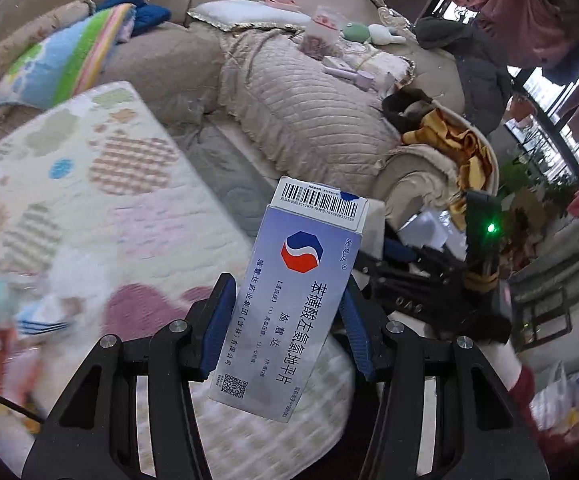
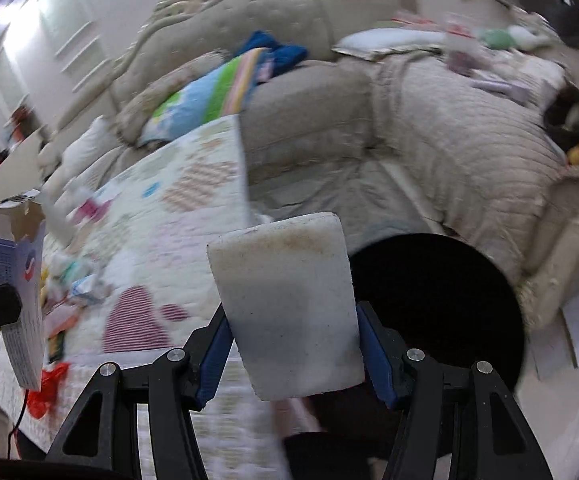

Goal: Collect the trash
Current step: 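Carry both items to the black bin and open both grippers over it, then bring both grippers back over the table toward the red plastic bag, then grasp the red plastic bag with the left gripper while the right grasps the blue-striped box, then carry the red bag and striped box to the black bin and release both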

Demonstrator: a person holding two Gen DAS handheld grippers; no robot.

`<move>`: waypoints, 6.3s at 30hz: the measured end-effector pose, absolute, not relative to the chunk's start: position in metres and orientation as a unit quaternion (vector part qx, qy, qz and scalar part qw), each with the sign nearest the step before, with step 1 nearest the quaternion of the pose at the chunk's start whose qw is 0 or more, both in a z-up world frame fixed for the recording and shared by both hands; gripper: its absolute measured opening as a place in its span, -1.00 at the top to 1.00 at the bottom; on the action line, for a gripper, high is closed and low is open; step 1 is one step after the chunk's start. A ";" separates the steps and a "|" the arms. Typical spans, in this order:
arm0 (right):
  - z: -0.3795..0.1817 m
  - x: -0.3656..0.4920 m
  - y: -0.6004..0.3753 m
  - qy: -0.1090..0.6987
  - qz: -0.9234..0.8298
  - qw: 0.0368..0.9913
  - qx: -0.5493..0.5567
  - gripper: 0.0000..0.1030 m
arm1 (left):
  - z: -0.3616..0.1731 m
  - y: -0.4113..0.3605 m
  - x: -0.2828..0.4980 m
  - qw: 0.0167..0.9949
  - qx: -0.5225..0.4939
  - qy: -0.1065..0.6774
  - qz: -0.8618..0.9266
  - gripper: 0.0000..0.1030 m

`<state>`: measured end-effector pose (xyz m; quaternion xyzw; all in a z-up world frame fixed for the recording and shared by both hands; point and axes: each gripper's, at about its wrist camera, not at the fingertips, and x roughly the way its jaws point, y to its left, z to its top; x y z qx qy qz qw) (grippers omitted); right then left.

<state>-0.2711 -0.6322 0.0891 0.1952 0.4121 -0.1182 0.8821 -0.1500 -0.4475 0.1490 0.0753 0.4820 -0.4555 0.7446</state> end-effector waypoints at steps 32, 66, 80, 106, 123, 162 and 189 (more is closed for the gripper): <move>0.065 -0.287 -0.667 0.419 -0.150 0.864 0.237 -0.40 | 0.094 -0.487 -0.147 0.762 0.037 0.500 -0.410 -0.21; 0.069 -0.143 -0.412 0.477 0.071 0.867 0.128 -0.41 | 0.118 -0.190 -0.145 0.828 0.004 0.511 -0.231 -0.21; 0.056 -0.071 -0.360 0.499 0.062 0.856 0.121 -0.41 | 0.088 -0.122 -0.157 0.815 -0.033 0.530 -0.232 -0.21; 0.040 -0.060 -0.343 0.499 0.065 0.861 0.077 -0.42 | 0.044 -0.143 -0.145 0.798 -0.013 0.542 -0.264 -0.21; 0.082 -0.119 -0.385 0.440 0.070 0.891 0.084 -0.41 | 0.068 -0.168 -0.139 0.793 -0.012 0.531 -0.299 0.36; 0.083 -0.176 -0.465 0.438 0.014 0.893 0.100 -0.42 | 0.094 -0.255 -0.112 0.842 0.012 0.476 -0.254 0.36; 0.093 -0.249 -0.577 0.420 -0.084 0.891 0.150 -0.42 | 0.115 -0.385 -0.130 0.819 0.045 0.461 -0.338 0.36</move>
